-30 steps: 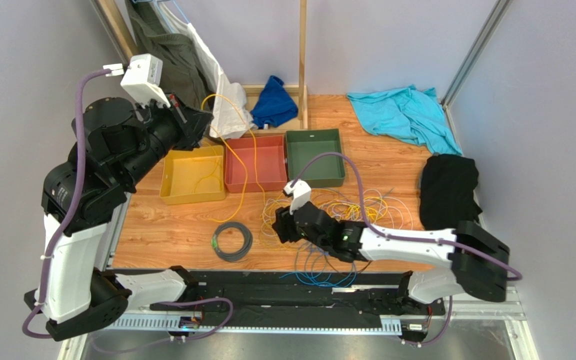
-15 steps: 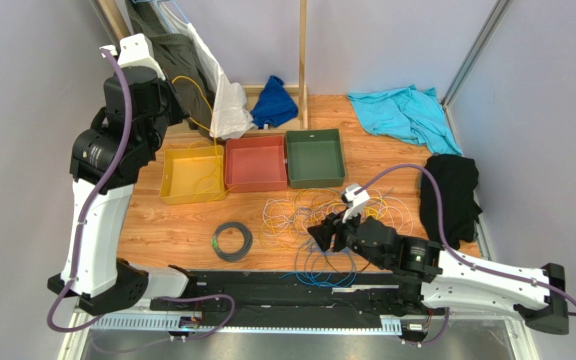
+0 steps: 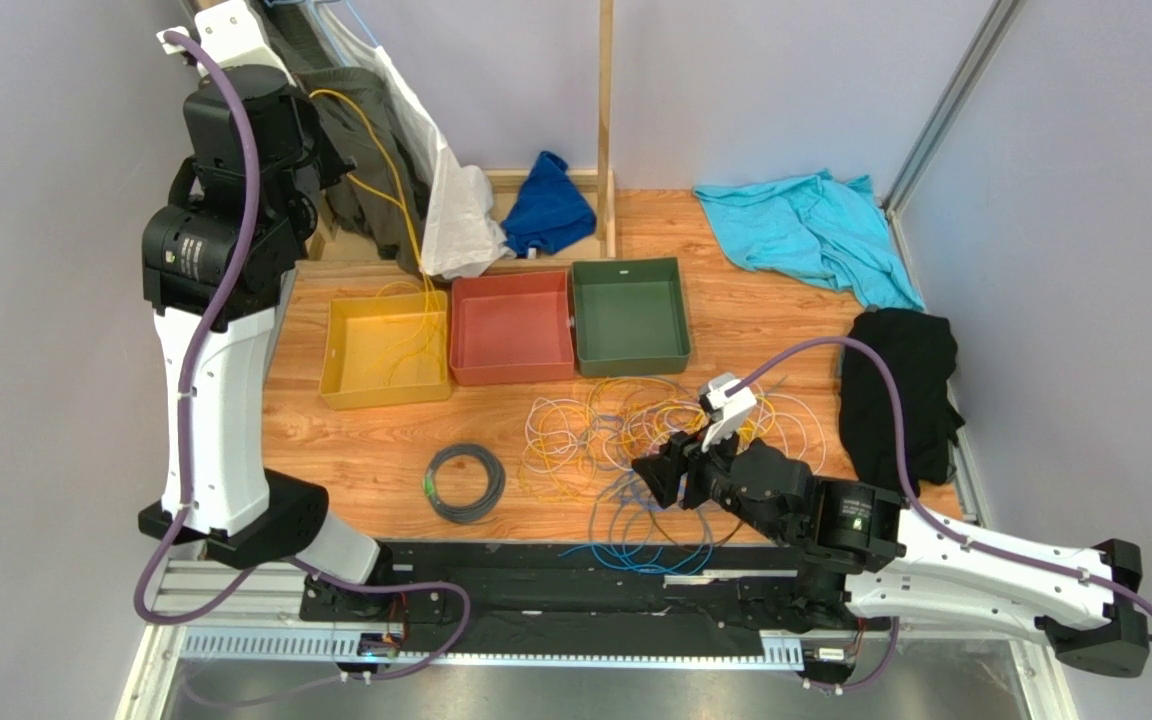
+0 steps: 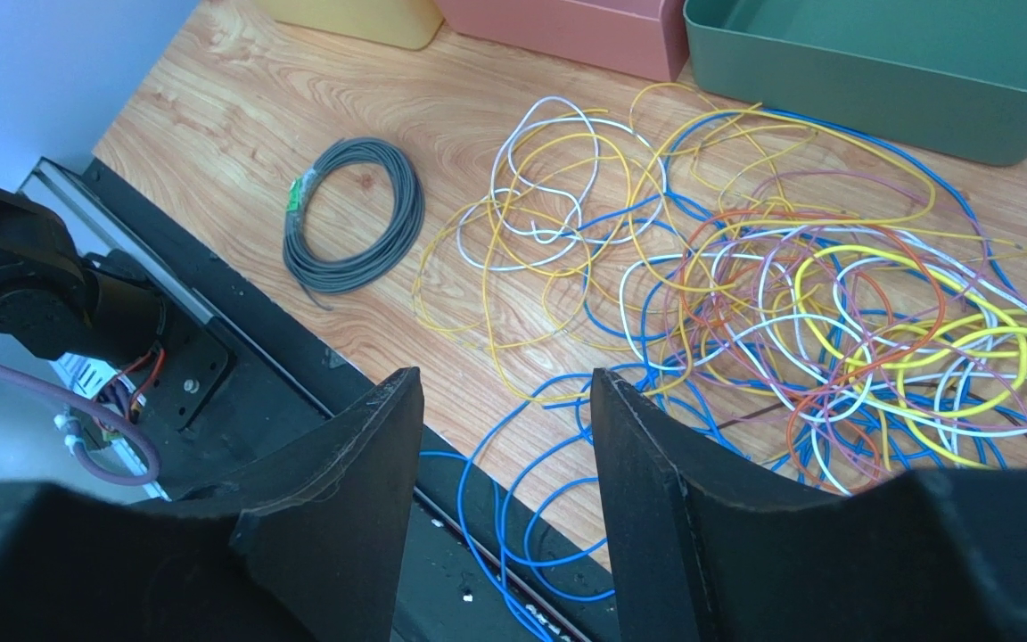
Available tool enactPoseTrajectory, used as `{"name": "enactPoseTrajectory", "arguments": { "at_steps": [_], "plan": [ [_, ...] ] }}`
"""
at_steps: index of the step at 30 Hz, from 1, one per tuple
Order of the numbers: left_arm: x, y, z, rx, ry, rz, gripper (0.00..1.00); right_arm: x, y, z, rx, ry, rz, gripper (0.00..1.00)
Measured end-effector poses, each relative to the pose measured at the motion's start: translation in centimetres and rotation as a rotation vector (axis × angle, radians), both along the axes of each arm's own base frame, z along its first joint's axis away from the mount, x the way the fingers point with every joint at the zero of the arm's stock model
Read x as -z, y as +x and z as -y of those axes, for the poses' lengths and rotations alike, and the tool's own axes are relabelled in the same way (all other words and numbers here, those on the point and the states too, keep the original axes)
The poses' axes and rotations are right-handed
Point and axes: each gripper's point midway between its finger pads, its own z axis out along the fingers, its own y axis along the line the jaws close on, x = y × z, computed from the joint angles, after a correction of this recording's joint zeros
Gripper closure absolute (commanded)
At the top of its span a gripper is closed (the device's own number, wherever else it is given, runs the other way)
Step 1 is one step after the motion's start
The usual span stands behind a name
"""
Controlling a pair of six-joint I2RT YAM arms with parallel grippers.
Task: Untangle the cables
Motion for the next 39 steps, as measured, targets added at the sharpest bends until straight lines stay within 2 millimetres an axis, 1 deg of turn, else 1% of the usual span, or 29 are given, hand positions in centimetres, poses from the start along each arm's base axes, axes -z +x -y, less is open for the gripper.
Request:
{"name": "enactPoseTrajectory", "arguments": {
  "at_steps": [5,6,9,10,14,16,19,27,31,33,35,36,37,39],
  "plan": [
    [0.1,0.3,-1.1,-0.045,0.01,-0.002,1.0,0.5,0.0,-0.1,-0.006,-0.026,0.001,0.46],
    [0.5,0.6,-1.3,-0.056,0.015,-0.008,1.0,0.5,0.0,-0.2,-0.007,-0.028,0.001,0.46],
    [2.3,1.8,-2.3,-0.094,0.028,-0.05,1.0,0.5,0.1,-0.1,-0.008,-0.03,0.005,0.46],
    [3.4,2.3,-2.8,-0.107,0.032,-0.075,1.0,0.5,0.1,-0.1,-0.008,-0.03,0.006,0.46],
    [9.6,4.5,-4.4,-0.148,0.036,-0.213,1.0,0.3,0.0,0.0,-0.008,-0.02,0.009,0.46],
    [12.5,5.2,-4.7,-0.152,0.033,-0.276,1.0,0.2,0.0,0.1,-0.007,-0.016,0.011,0.46],
    [16.3,5.8,-4.9,-0.151,0.026,-0.353,1.0,0.2,0.0,0.2,-0.003,-0.014,0.013,0.46],
    [22.2,7.3,-5.4,-0.148,0.007,-0.432,1.0,1.2,0.1,0.3,0.0,-0.04,0.006,0.46],
    [26.5,8.9,-7.1,-0.176,-0.033,-0.486,1.0,1.7,0.1,0.7,0.005,-0.056,0.003,0.46],
    [29.3,8.8,-8.6,-0.203,-0.07,-0.539,1.0,1.7,0.1,1.0,0.013,-0.056,0.006,0.45],
    [30.2,8.4,-9.7,-0.219,-0.085,-0.561,1.0,1.8,0.2,1.3,0.023,-0.054,0.011,0.45],
    [30.0,8.4,-10.0,-0.224,-0.09,-0.556,1.0,1.9,0.2,1.4,0.027,-0.056,0.012,0.45],
    [29.4,8.4,-10.3,-0.228,-0.094,-0.536,1.0,1.9,0.3,1.5,0.03,-0.057,0.014,0.45],
    [27.0,8.2,-10.1,-0.212,-0.101,-0.468,1.0,2.0,0.4,1.4,0.034,-0.061,0.014,0.45]
  ]
}}
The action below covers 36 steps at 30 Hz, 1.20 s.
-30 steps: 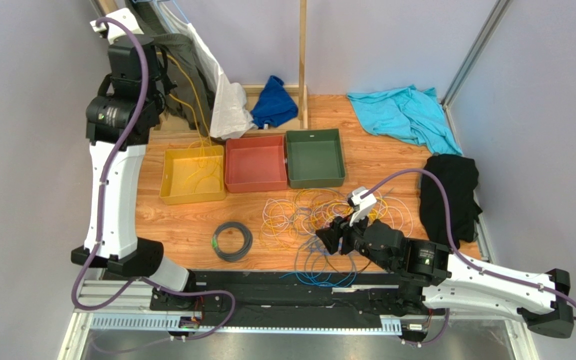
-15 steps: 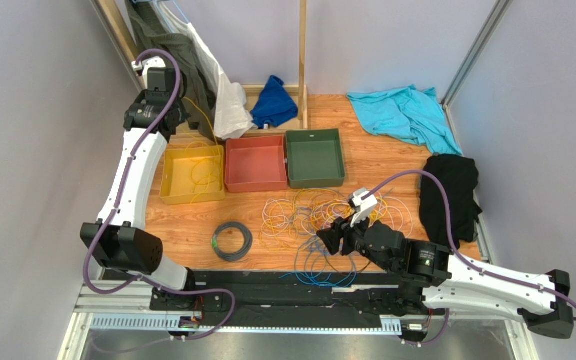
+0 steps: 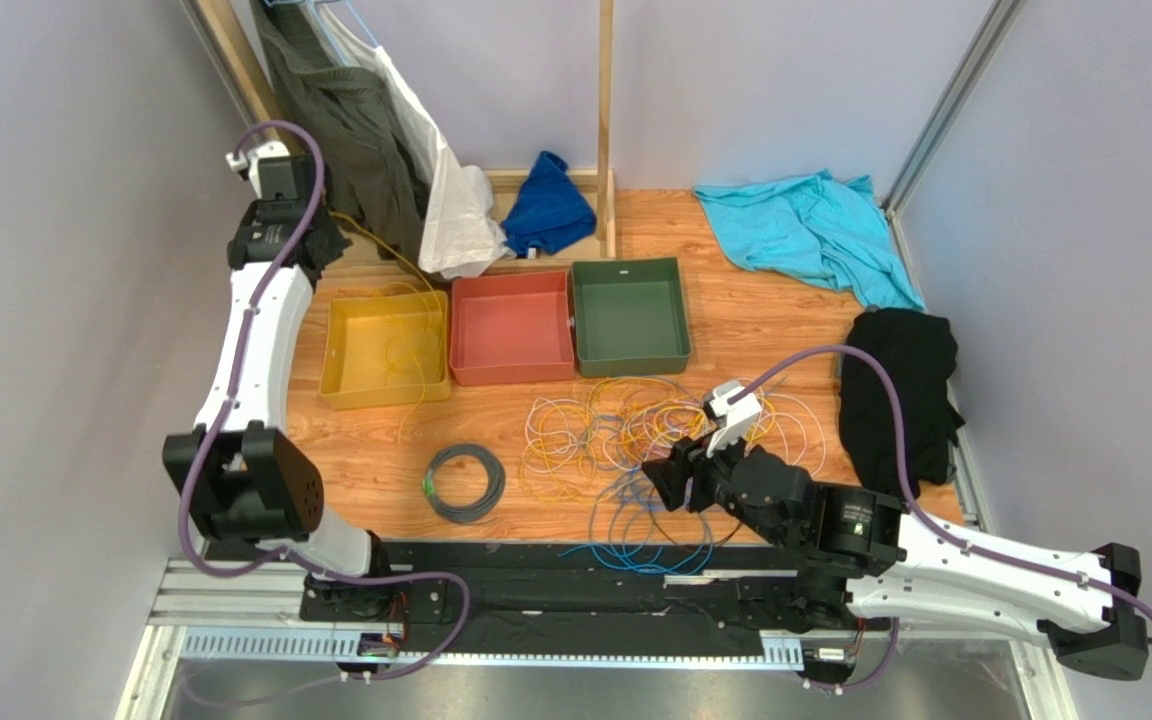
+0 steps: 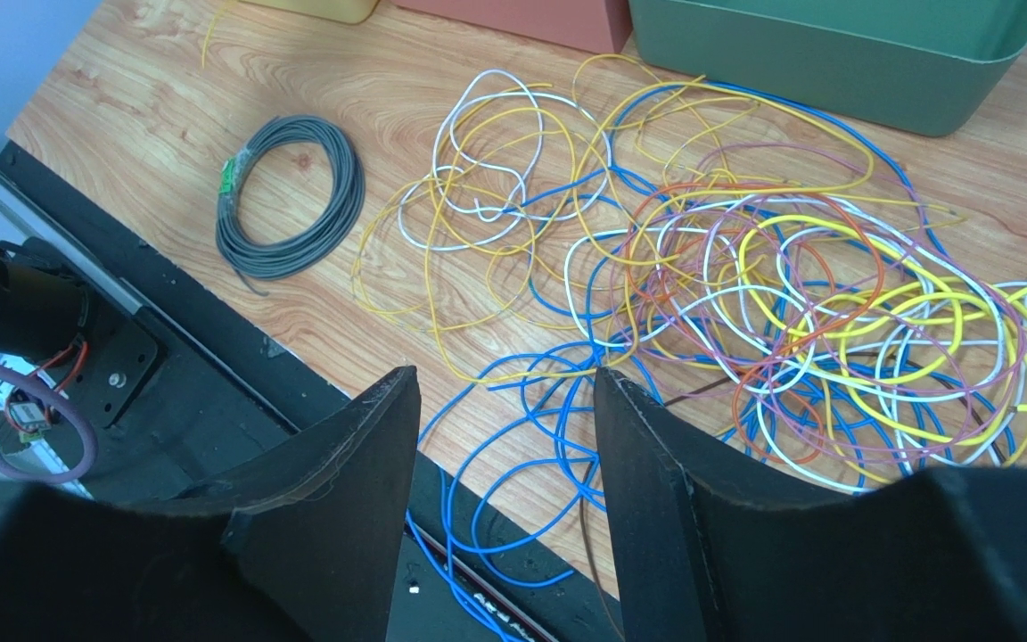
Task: Untangle the cables
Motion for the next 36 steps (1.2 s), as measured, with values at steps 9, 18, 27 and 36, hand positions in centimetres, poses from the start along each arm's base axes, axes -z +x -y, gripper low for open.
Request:
{"name": "enactPoseTrajectory", "arguments": {
  "at_steps": [9,18,27,36],
  "plan": [
    [-18.4,-2.2,1.3,0.075,0.043,0.507,1.0,1.8,0.2,-0.6,-0.006,-0.075,-0.02,0.45],
    [-15.9,-0.9,1.7,0.102,0.035,0.487,1.0,2.1,0.2,-0.7,-0.009,-0.091,-0.018,0.45],
    [-2.7,1.1,1.6,0.103,0.005,0.271,1.0,2.0,0.2,-0.6,-0.009,-0.087,-0.017,0.45],
    [-1.3,2.1,1.6,0.104,0.005,0.289,1.0,2.1,0.2,-0.4,-0.006,-0.082,-0.014,0.45]
  ]
}}
